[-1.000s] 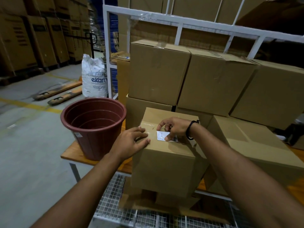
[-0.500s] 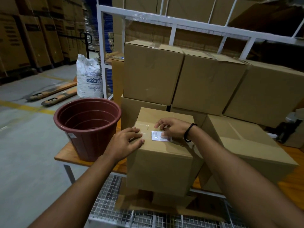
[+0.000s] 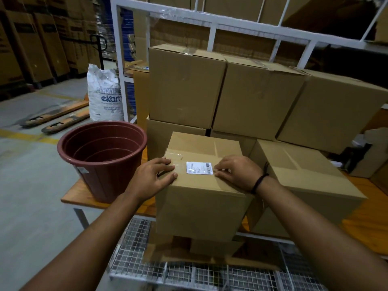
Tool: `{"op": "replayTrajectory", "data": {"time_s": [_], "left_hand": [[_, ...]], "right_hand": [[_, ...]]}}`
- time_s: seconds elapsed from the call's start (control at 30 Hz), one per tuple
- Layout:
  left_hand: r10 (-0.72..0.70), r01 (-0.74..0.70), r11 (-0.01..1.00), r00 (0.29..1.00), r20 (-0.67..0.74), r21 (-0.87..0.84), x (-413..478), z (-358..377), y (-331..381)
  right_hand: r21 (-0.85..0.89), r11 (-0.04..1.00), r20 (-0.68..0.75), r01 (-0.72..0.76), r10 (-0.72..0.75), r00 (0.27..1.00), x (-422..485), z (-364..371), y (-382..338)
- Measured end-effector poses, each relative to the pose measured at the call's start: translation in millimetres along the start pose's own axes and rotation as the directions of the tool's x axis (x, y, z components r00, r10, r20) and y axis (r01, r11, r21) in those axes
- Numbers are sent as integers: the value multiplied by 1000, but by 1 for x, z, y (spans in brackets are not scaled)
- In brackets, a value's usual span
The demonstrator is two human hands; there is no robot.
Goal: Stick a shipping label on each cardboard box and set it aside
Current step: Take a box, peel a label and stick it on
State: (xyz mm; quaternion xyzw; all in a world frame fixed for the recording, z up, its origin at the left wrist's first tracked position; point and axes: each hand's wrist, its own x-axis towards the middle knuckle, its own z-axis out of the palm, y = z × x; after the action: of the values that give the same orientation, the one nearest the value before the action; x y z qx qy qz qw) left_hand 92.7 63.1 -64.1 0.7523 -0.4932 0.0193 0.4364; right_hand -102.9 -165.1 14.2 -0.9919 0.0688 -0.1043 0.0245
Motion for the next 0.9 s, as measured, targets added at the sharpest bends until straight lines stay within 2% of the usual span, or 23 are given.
{"op": "replayTrajectory", "data": {"time_s": [0.27,0.5,0.9], "left_hand": [[21,-22,1000,1000,-23,-22,-7,-1,0],[9,-9,1000,1000,-4,-27,-13,-4,5],[-17,17,1000,1000,23,-23,-4,-5,7]], "right_hand": [[-94,993,26,67,-65,998,15,-2,-2],[-78,996,149,33,-21,989,21,-14,-11],[-79,996,146,28,-16,989,15,-13,-11]]}}
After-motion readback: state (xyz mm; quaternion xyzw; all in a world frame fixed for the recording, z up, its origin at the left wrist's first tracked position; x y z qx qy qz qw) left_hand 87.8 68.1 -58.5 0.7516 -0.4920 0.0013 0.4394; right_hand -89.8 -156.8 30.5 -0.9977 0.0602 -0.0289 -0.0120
